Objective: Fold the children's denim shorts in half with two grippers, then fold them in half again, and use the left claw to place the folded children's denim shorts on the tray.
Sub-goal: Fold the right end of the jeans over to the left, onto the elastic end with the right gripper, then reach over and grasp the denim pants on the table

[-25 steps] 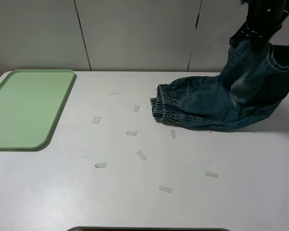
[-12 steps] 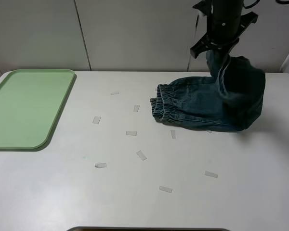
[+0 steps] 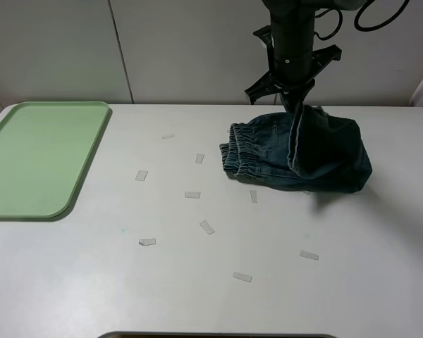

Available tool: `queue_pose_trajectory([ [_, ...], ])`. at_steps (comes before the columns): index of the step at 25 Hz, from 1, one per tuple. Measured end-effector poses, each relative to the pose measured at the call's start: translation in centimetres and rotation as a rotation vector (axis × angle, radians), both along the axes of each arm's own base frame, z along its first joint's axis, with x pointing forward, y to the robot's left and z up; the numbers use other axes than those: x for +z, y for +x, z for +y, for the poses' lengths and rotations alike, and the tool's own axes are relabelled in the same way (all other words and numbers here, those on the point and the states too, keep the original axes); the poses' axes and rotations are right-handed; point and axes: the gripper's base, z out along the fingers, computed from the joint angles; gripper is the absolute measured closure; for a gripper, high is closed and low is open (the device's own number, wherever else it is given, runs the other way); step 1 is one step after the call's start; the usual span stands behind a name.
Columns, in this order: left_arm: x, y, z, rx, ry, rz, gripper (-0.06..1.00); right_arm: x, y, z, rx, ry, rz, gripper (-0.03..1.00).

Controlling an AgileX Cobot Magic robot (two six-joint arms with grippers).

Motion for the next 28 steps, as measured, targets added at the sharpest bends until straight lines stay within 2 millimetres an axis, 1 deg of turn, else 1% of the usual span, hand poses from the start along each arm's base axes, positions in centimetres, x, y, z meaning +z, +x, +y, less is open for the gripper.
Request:
queue_pose_trajectory([
  [2, 0.0, 0.0, 0.0, 0.000, 0.000, 0.000, 0.03, -0.3, 0.0, 0.6, -0.029, 0.027, -0.019, 0.95],
  [10, 0.0, 0.0, 0.0, 0.000, 0.000, 0.000, 0.03, -0.4, 0.1, 1.4, -0.063, 0.129, -0.041, 0.95],
  [11, 0.0, 0.0, 0.0, 0.000, 0.000, 0.000, 0.03, -0.4, 0.2, 1.6, -0.063, 0.156, -0.044, 0.92],
  [12, 0.0, 0.0, 0.0, 0.000, 0.000, 0.000, 0.03, -0.4, 0.2, 1.6, -0.063, 0.156, -0.044, 0.92],
  [13, 0.0, 0.0, 0.0, 0.000, 0.000, 0.000, 0.03, -0.4, 0.2, 2.1, -0.069, 0.211, -0.045, 0.69],
  [14, 0.0, 0.0, 0.0, 0.000, 0.000, 0.000, 0.03, -0.5, 0.2, 2.4, -0.075, 0.250, -0.041, 0.53],
  [15, 0.0, 0.0, 0.0, 0.000, 0.000, 0.000, 0.03, -0.5, 0.2, 2.6, -0.078, 0.278, -0.041, 0.44],
  [16, 0.0, 0.0, 0.0, 0.000, 0.000, 0.000, 0.03, -0.5, 0.1, 2.8, -0.082, 0.299, -0.038, 0.38],
  [17, 0.0, 0.0, 0.0, 0.000, 0.000, 0.000, 0.03, -0.5, 0.1, 3.0, -0.084, 0.316, -0.037, 0.34],
  [20, 0.0, 0.0, 0.0, 0.000, 0.000, 0.000, 0.03, -0.5, 0.1, 3.1, -0.088, 0.334, -0.037, 0.29],
  [24, 0.0, 0.0, 0.0, 0.000, 0.000, 0.000, 0.03, -0.5, 0.1, 3.1, -0.087, 0.328, -0.036, 0.28],
  [28, 0.0, 0.0, 0.0, 0.000, 0.000, 0.000, 0.03, 0.3, -0.2, 2.7, -0.088, 0.304, -0.032, 0.27],
])
